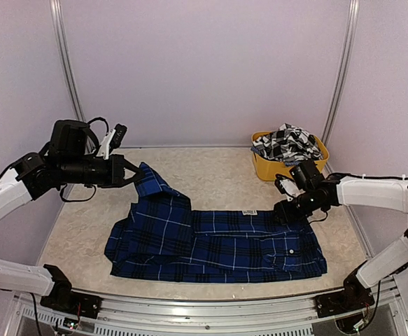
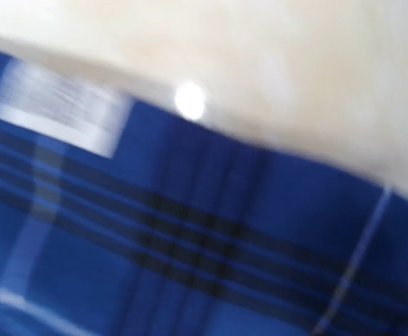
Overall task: Fold and stack the long sleeve shirts
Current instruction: Place the rectangle-folded shirt in the left sleeve.
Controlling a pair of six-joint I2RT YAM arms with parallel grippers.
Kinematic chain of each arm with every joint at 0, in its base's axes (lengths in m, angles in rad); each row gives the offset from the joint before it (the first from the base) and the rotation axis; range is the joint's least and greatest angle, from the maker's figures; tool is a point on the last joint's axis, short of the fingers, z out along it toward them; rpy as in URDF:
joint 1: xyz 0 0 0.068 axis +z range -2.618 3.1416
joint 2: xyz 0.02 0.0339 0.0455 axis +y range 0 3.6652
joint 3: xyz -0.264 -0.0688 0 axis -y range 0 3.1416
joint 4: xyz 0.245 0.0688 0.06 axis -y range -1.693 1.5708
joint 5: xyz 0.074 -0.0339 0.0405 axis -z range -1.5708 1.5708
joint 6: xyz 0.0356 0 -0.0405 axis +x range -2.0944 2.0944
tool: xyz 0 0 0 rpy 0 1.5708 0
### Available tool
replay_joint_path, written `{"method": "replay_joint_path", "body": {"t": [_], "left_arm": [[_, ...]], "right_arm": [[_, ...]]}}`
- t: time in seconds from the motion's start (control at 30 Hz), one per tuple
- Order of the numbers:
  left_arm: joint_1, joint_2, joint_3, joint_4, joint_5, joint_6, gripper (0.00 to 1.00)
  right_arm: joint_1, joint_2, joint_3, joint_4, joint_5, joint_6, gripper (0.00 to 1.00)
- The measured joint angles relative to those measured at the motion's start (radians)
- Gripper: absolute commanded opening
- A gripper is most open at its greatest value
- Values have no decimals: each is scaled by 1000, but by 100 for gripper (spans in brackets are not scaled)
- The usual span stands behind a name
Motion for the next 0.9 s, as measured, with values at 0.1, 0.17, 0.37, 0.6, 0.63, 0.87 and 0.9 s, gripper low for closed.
{"method": "replay_joint_path", "body": {"t": [0.1,0.17,0.37,0.6,0.63,0.87,0.9], "left_arm": [[-3,102,0,65,53,3,1],[-14,177,0,103,77,4,2],[-94,399,26,186,130,3,5],[-187,703,217,227,178,14,17],[-195,739,245,230,183,16,22],[-199,887,353,249,187,46,56],[-195,891,356,254,187,47,60]], "right_arm": [[27,-77,18,19,-23,-23,64],[52,-126,26,49,-48,-39,67],[124,-211,26,156,-128,-64,71],[152,-219,15,218,-148,-59,71],[154,-219,8,225,-148,-56,72],[183,-217,-63,254,-145,-8,72],[185,-216,-66,257,-145,-2,73]]}}
